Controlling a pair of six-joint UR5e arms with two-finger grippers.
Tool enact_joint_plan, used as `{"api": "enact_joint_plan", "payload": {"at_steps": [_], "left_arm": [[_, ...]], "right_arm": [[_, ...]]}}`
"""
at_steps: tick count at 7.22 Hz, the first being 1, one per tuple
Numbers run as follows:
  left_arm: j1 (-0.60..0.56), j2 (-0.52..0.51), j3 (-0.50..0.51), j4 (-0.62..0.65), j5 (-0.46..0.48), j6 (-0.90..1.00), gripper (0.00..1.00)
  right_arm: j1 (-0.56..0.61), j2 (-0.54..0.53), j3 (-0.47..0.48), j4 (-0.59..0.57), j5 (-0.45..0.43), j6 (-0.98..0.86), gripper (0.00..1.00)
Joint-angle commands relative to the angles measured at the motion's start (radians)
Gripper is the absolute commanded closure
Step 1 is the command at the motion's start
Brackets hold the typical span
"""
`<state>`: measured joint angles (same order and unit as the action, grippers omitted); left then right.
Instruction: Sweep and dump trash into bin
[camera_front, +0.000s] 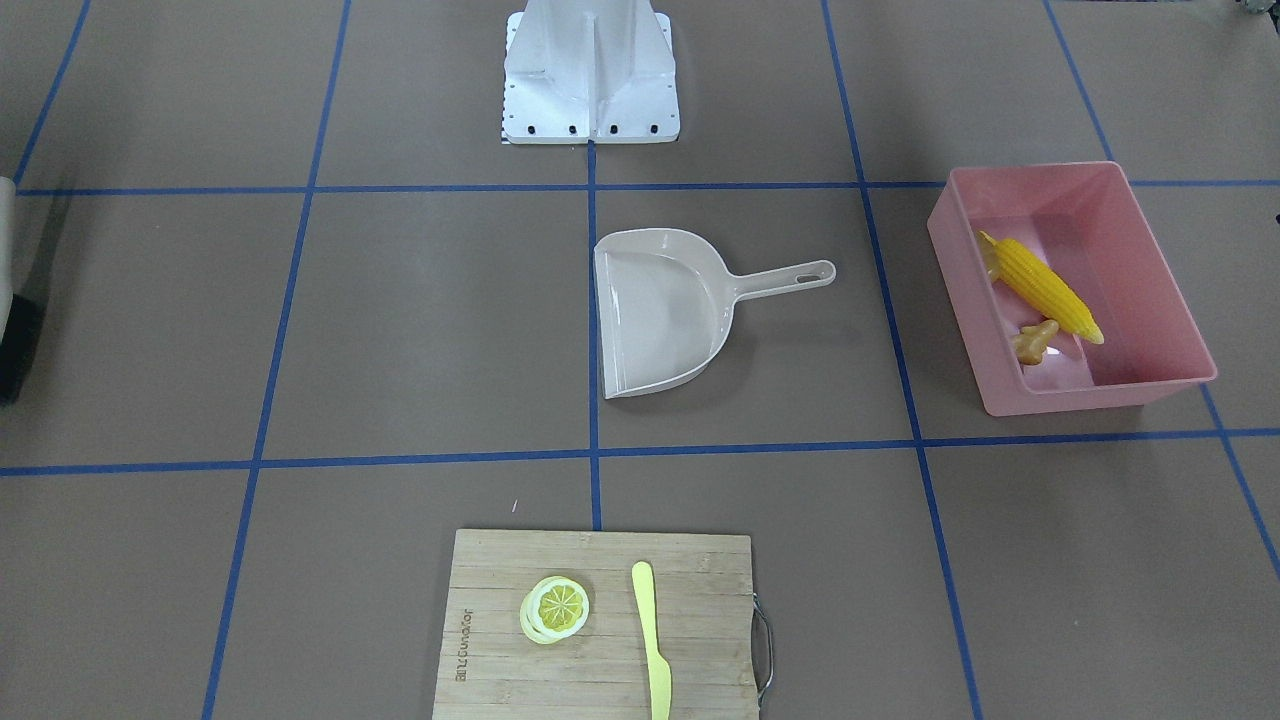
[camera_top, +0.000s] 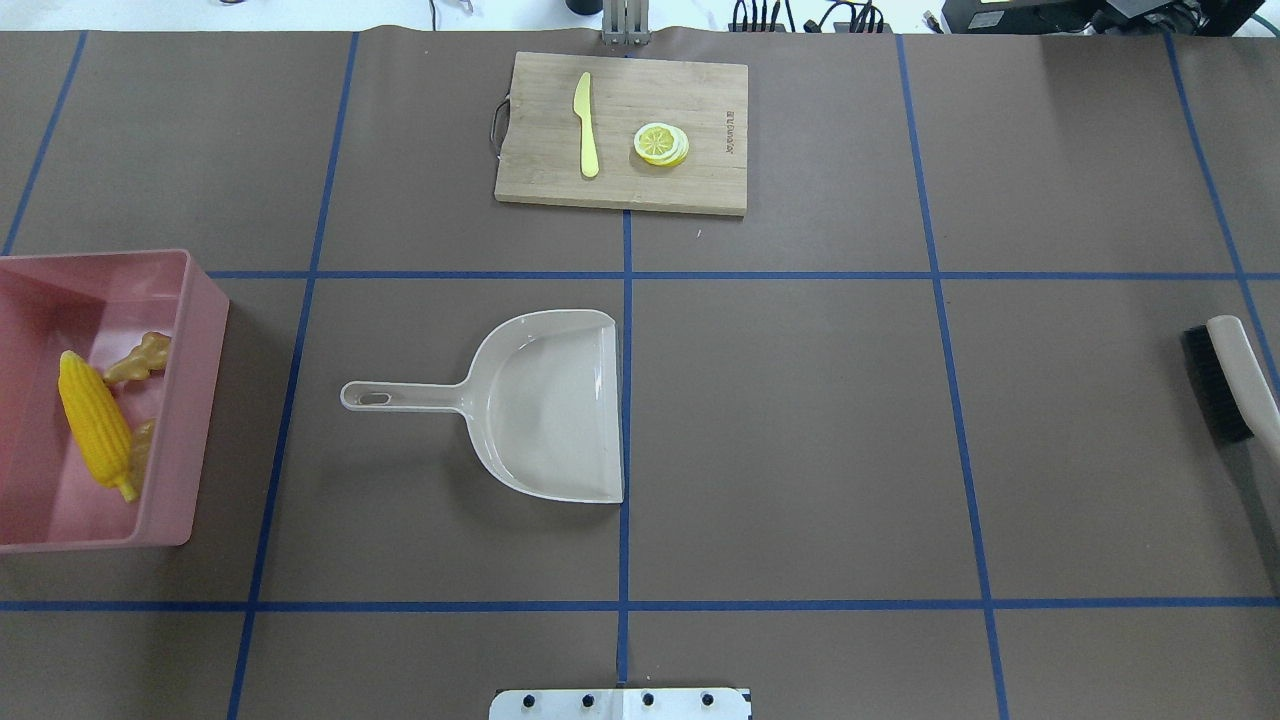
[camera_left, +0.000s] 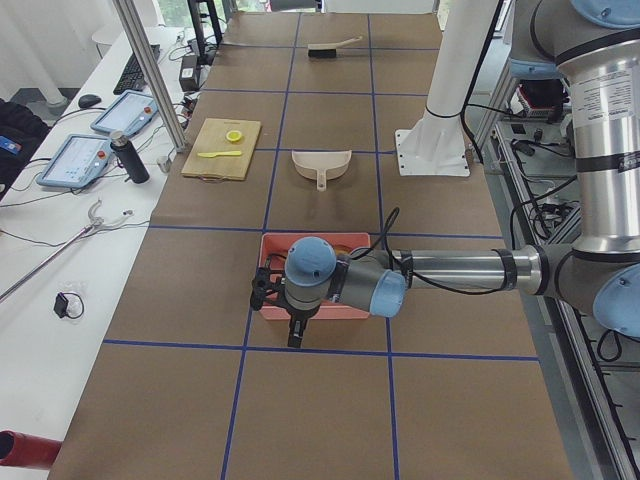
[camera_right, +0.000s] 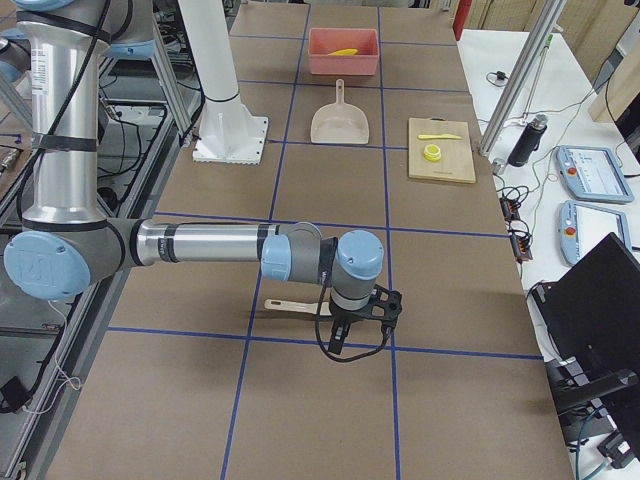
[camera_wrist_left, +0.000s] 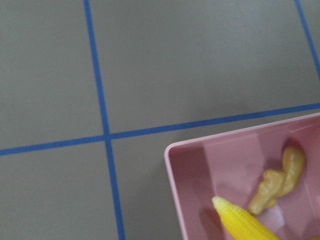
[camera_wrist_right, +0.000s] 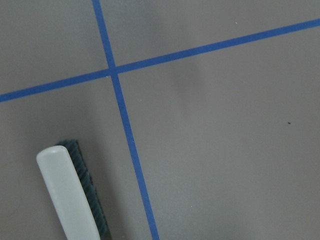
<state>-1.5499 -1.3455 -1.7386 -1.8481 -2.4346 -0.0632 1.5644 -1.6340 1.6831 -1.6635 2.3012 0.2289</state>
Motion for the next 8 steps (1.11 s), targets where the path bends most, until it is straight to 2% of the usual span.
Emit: {"api": "enact_joint_plan", "payload": {"at_steps": [1,2,4,5,8], "left_arm": [[-0.003,0.045,-0.016,0.052,0.017,0.045,0.02],[-0.002,0.046,-0.016,0.067,0.020,0.099,0.02],[-0.021,0.039,-0.109,0.301,0.089,0.257,0.02],[-0.060,0.032,-0.107,0.338,0.101,0.282,0.02],[-0.061,0.032,-0.101,0.336,0.100,0.276,0.02]], "right_arm": [[-0.004,0.019,-0.045,0.056,0.003,0.013,0.00],[-0.004,0.020,-0.075,0.082,0.001,0.012,0.00],[-0.004,0.017,-0.082,0.096,0.001,0.009,0.00],[-0.004,0.011,-0.083,0.096,0.001,0.007,0.00],[-0.004,0.009,-0.083,0.096,0.000,0.007,0.00]]}}
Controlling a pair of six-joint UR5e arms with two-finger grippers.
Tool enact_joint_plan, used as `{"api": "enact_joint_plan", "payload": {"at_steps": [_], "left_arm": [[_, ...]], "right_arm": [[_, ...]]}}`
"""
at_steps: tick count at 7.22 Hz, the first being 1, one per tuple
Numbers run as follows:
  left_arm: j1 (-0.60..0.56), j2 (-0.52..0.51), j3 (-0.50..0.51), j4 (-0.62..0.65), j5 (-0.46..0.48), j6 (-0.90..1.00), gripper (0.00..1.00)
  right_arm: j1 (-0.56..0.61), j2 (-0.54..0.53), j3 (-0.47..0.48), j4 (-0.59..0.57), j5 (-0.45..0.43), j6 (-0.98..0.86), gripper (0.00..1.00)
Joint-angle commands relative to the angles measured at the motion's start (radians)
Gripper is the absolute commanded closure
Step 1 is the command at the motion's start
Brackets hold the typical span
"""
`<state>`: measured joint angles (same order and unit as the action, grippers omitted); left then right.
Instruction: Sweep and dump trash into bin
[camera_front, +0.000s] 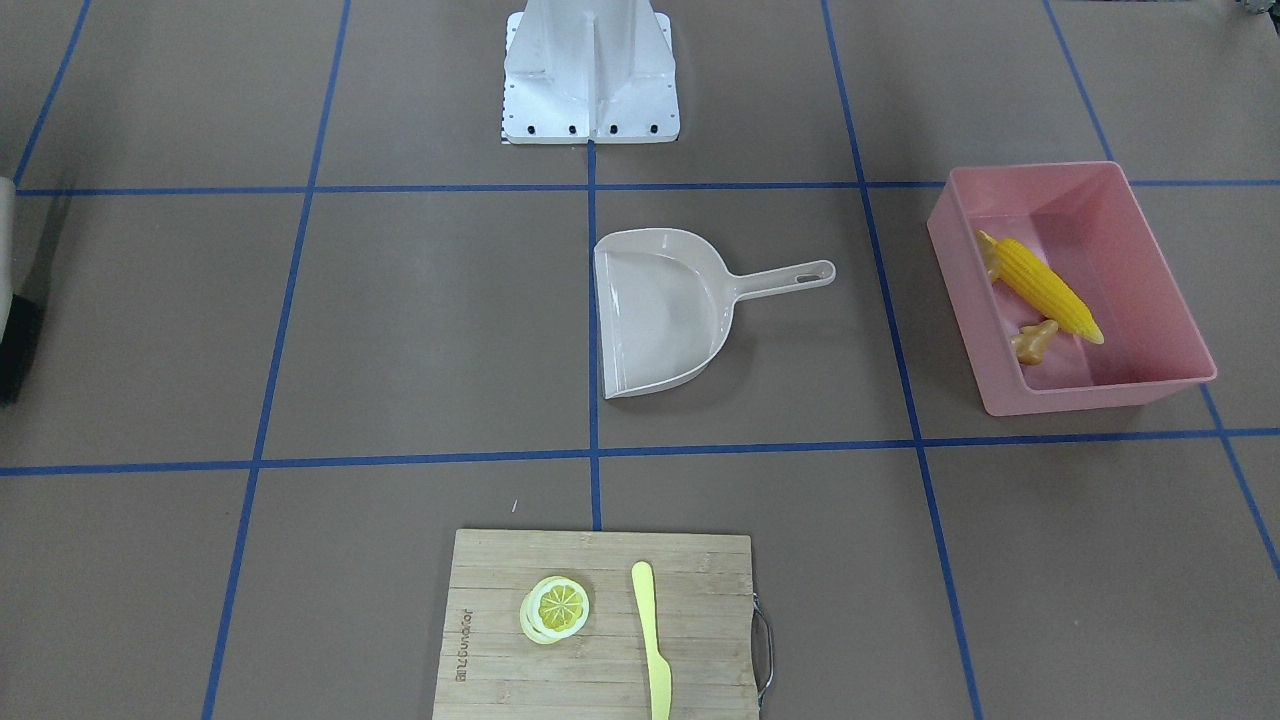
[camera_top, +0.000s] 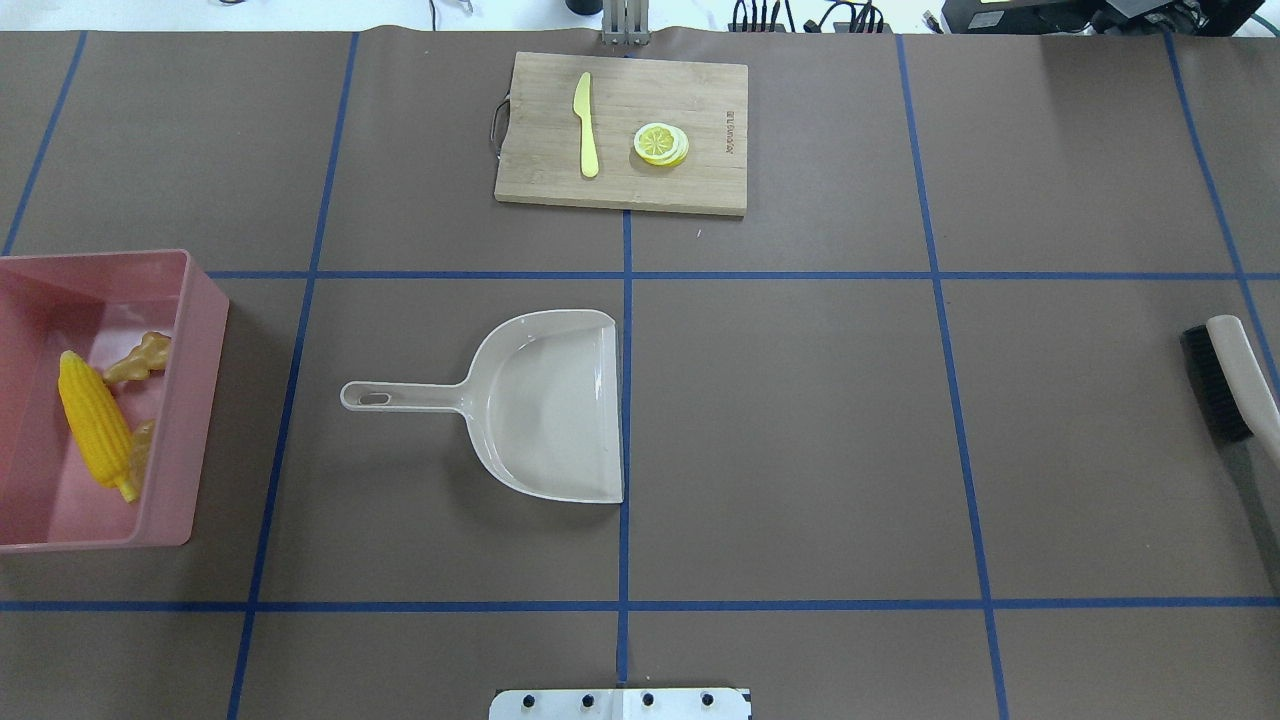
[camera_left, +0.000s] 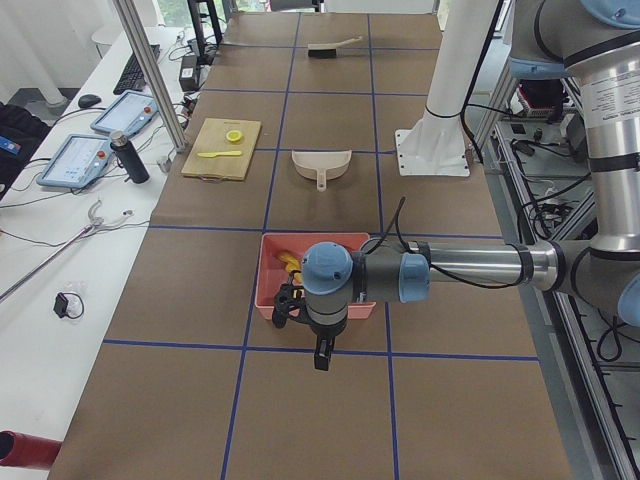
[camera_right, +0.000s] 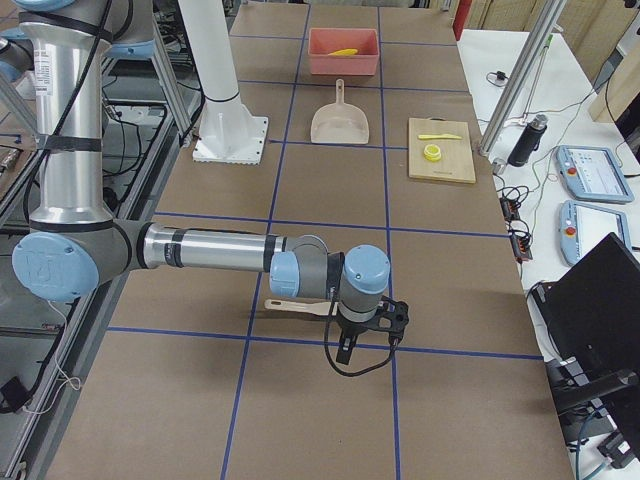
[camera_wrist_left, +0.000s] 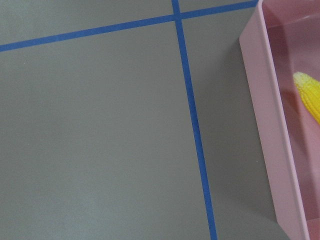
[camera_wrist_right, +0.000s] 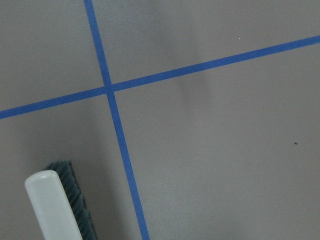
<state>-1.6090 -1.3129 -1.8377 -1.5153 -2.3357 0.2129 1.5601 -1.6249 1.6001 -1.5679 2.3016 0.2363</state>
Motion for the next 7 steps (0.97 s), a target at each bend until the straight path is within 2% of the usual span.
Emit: {"api": "enact_joint_plan", "payload": {"at_steps": [1,7], "left_arm": [[-0.002,-0.006,-0.017,0.000,-0.007,-0.003,0.02],[-0.002,-0.020,-0.025,-0.003,-0.008,-0.003,0.02]], "right_arm": [[0.000,0.002,0.001,0.000,-0.001,0.000,0.00],[0.000,0.000,0.003,0.000,-0.014,-0.005,0.00]]}}
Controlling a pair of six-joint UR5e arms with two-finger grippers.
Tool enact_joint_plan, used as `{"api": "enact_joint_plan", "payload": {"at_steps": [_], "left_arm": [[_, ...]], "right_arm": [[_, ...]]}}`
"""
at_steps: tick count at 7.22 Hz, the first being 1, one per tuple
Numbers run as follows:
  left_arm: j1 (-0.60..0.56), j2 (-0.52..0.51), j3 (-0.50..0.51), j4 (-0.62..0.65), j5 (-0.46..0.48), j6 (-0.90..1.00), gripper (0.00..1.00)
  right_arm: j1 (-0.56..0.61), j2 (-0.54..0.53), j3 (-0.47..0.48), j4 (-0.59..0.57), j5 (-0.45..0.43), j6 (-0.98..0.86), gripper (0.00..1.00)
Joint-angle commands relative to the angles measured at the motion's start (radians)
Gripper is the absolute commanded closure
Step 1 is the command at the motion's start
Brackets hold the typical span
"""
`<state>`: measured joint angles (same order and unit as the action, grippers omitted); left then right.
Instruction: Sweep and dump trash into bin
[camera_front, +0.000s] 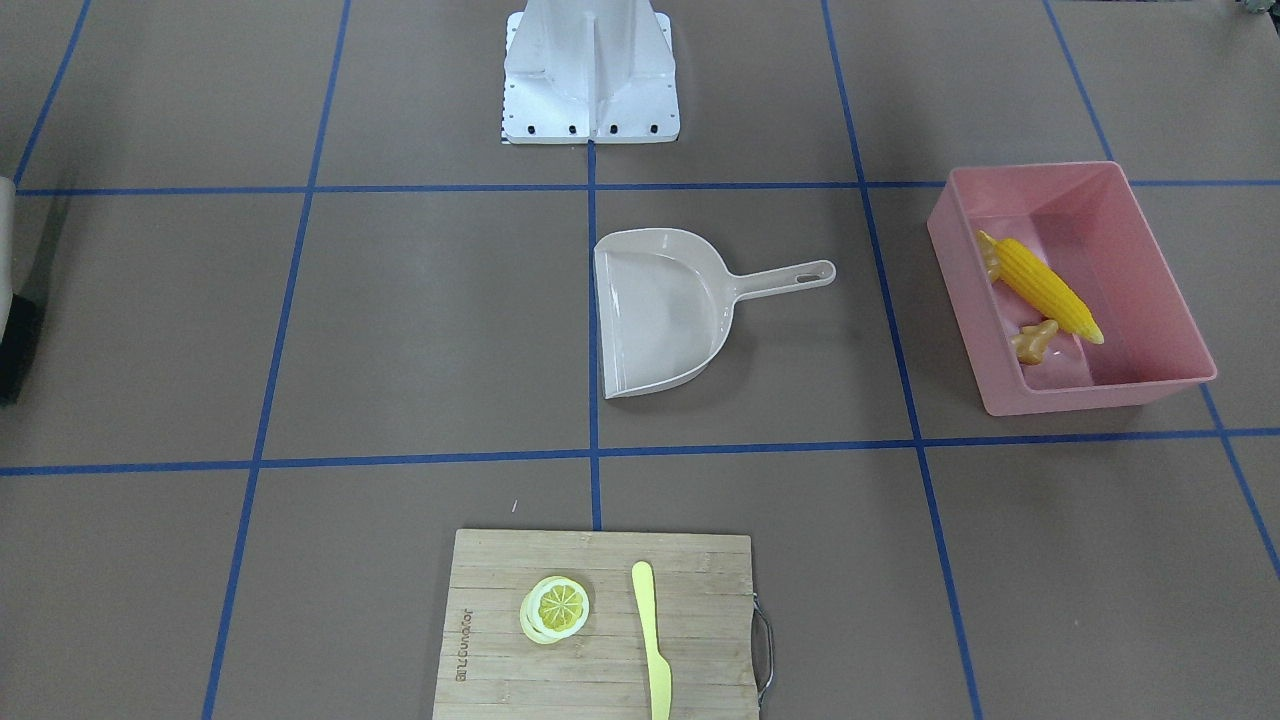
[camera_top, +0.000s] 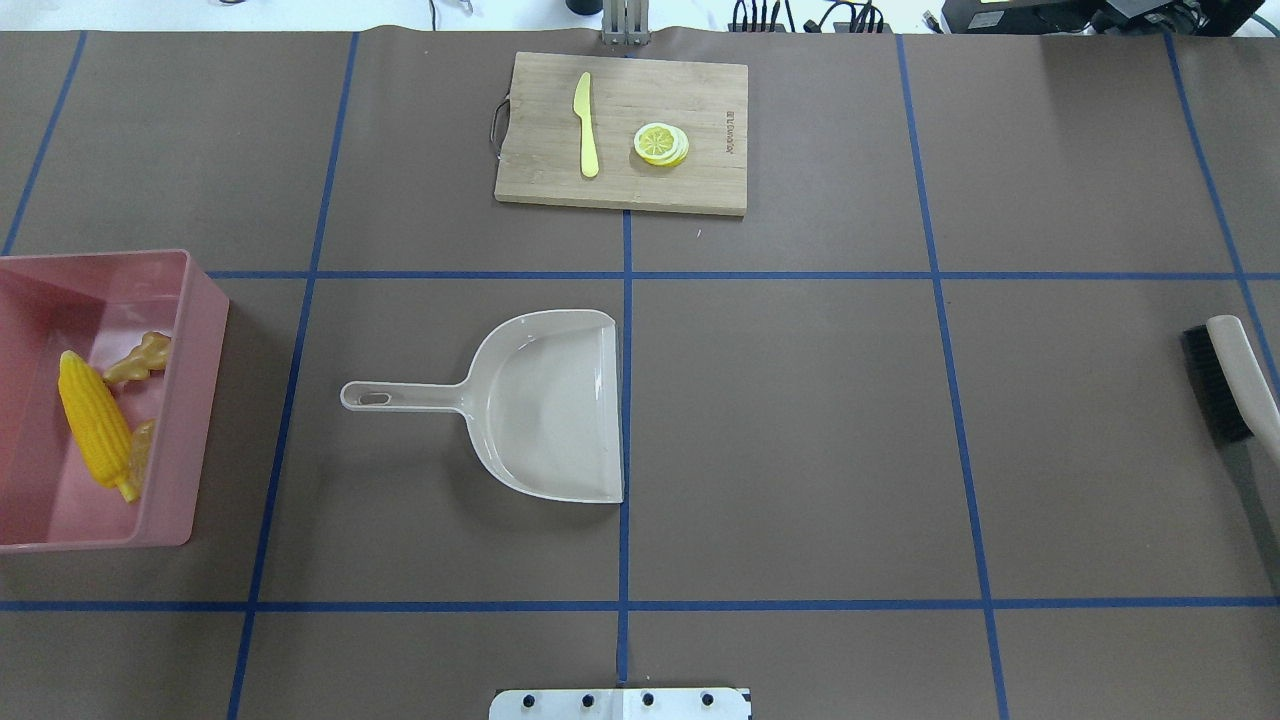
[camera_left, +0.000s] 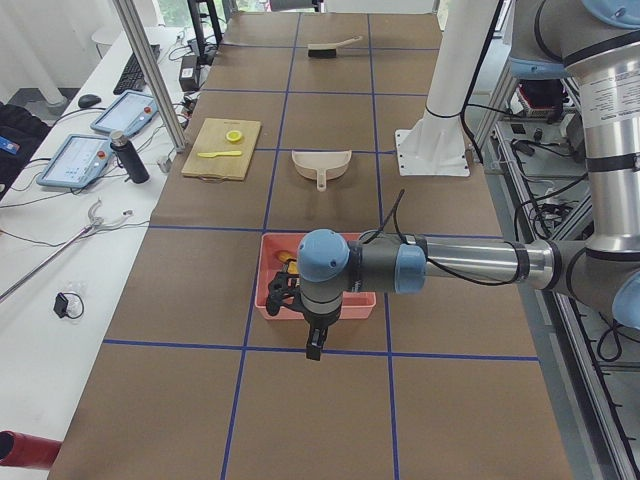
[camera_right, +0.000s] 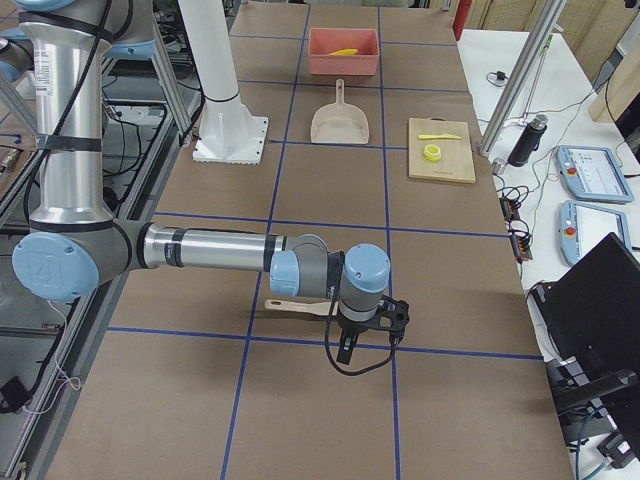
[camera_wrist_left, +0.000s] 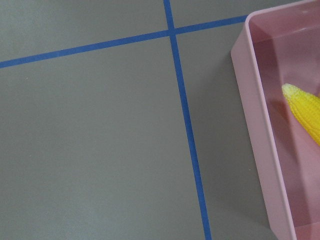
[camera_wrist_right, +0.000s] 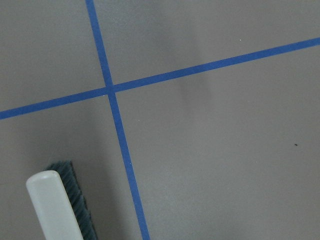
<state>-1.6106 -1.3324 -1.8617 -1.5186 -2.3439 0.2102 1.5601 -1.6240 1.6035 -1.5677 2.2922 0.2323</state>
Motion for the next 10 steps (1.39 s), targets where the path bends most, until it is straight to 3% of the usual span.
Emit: {"api": "enact_joint_plan", "payload": {"at_steps": [1,10], "left_arm": [[0.000,-0.001,0.001,0.000,0.000,0.000,0.02],[0.000,-0.001,-0.001,0.000,0.000,0.002,0.02]], "right_arm": [[0.000,0.000,0.001,0.000,-0.003,-0.001,0.00],[0.000,0.003,0.001,0.000,-0.002,-0.001,0.00]]}}
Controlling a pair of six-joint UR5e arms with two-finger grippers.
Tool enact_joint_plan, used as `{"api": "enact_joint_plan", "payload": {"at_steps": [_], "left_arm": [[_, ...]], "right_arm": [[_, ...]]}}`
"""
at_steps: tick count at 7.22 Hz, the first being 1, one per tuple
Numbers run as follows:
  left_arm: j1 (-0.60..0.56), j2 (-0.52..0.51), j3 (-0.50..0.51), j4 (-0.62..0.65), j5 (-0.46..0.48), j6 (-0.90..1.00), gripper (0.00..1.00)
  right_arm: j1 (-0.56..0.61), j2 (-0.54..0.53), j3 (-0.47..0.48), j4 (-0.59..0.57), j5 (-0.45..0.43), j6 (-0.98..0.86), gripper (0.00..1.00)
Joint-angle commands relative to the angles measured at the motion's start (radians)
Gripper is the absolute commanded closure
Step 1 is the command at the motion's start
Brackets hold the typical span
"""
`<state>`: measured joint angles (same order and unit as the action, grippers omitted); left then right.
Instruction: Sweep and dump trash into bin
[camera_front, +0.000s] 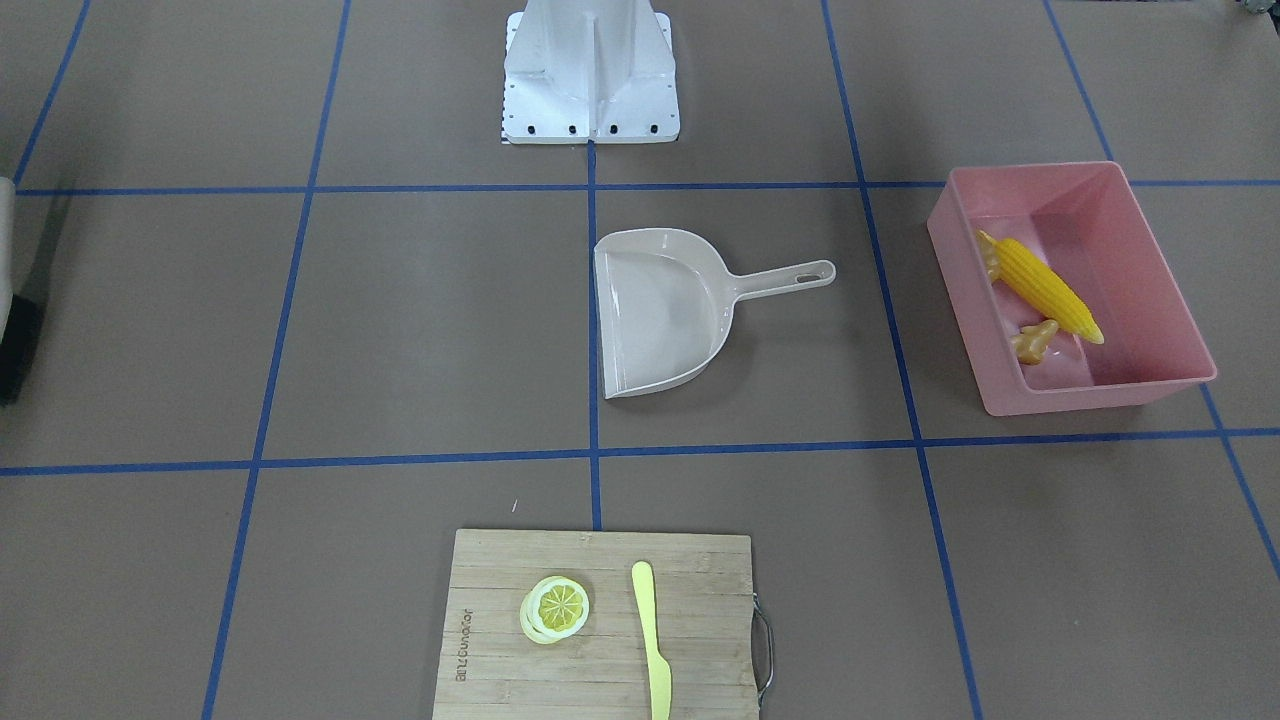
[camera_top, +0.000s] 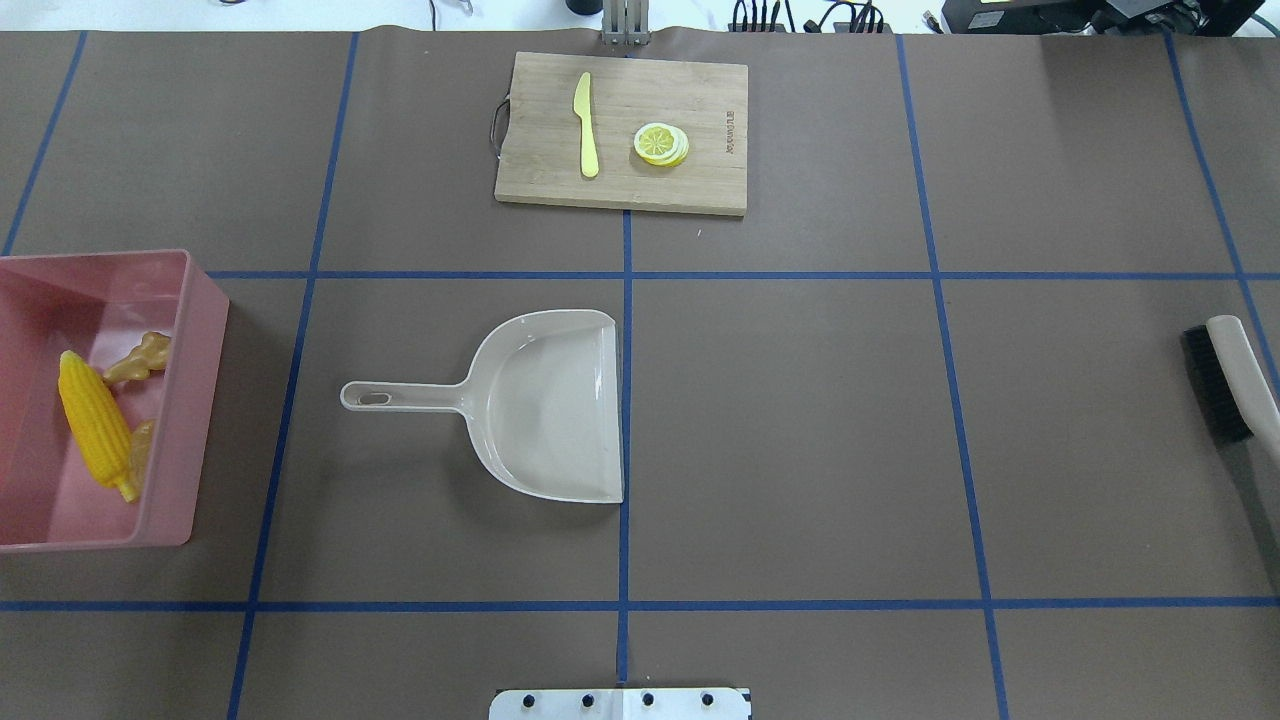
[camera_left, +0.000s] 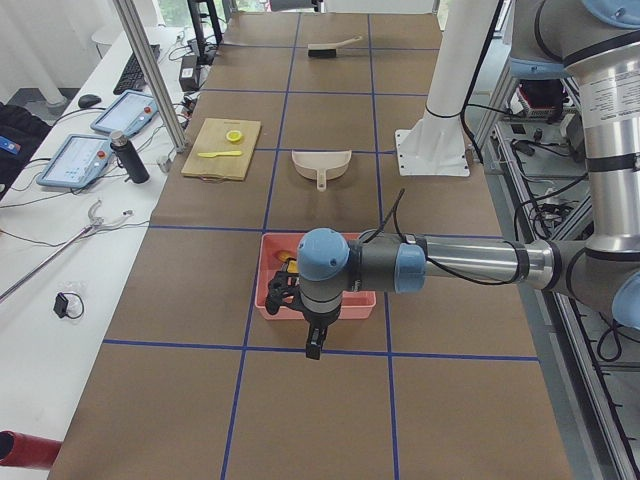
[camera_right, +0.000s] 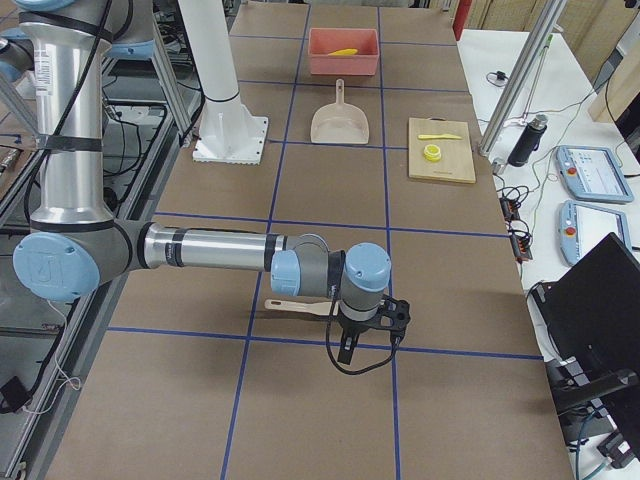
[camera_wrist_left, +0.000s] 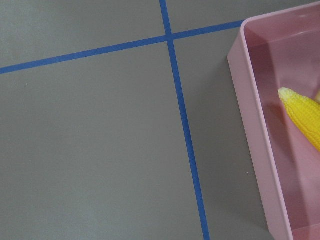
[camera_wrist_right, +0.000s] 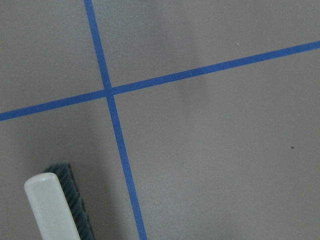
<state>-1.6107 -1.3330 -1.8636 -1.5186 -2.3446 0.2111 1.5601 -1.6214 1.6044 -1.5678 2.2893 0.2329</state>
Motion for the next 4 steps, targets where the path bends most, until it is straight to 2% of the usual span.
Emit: {"api": "enact_joint_plan", "payload": {"at_steps": [1,4], "left_arm": [[0.000,0.000,0.003,0.000,0.001,-0.001,0.02],[0.000,-0.005,-0.015,0.000,0.002,0.001,0.02]], "right_arm": [[0.000,0.000,0.000,0.000,0.001,0.000,0.00],[0.000,0.000,-0.001,0.000,0.001,0.002,0.00]]}}
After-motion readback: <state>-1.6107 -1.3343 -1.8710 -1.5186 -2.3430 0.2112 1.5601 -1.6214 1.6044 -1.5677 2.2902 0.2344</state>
